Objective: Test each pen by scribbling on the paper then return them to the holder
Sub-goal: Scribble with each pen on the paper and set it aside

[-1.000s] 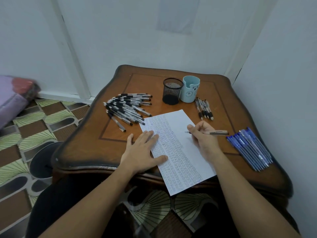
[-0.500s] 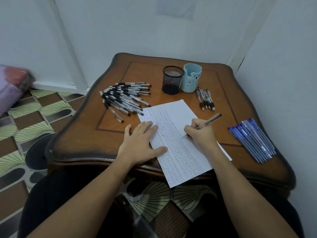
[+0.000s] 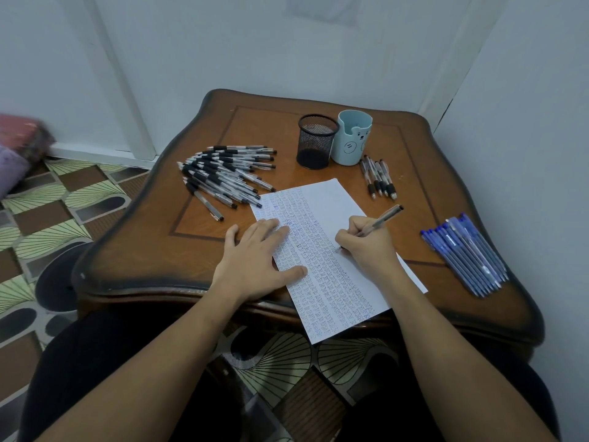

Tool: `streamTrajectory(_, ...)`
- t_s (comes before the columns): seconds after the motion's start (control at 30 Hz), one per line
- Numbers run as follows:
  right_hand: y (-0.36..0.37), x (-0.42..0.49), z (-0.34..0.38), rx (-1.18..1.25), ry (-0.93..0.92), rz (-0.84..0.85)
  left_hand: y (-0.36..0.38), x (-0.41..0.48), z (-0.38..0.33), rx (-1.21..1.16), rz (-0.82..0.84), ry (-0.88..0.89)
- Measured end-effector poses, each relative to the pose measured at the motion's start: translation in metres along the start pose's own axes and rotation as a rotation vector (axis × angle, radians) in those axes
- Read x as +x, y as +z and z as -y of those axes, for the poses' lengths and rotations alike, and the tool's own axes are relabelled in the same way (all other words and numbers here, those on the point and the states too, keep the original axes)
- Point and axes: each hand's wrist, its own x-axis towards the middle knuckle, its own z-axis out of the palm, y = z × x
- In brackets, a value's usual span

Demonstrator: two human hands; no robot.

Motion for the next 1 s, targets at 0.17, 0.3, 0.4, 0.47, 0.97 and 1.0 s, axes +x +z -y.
streamTrajectory(0.17, 0.0008, 0.0006, 0.0001, -0.013, 0.007, 0.007, 0.0005, -0.0002, 0.0003, -0.008, -0.004, -0.002)
streamTrajectory(0.3, 0.0009, 0.0005, -0.0003, -0.030, 0.010, 0.011, 0.0009, 0.0002, 0.0011, -0.008, 0.000, 0.001)
streamTrajectory(0.4, -0.0006, 0.0005, 0.0015, -0.063, 0.001, -0.010, 0.0003, -0.0006, 0.0006, -0.007, 0.001, 0.001)
streamTrajectory(0.47, -0.0010, 0.0001, 0.0025, -0.059, -0.008, -0.038, -0.0004, -0.0008, 0.0000, -0.002, 0.002, -0.002)
streamTrajectory(0.97, -0.0004, 0.0009, 0.0008, -0.087, -0.016, -0.019, -0.0007, 0.0002, -0.0003, 0.003, 0.016, -0.008)
streamTrajectory(1.0, -0.0004, 0.0008, 0.0010, -0.088, -0.013, -0.016, -0.0008, 0.0001, -0.0002, 0.002, 0.013, -0.008)
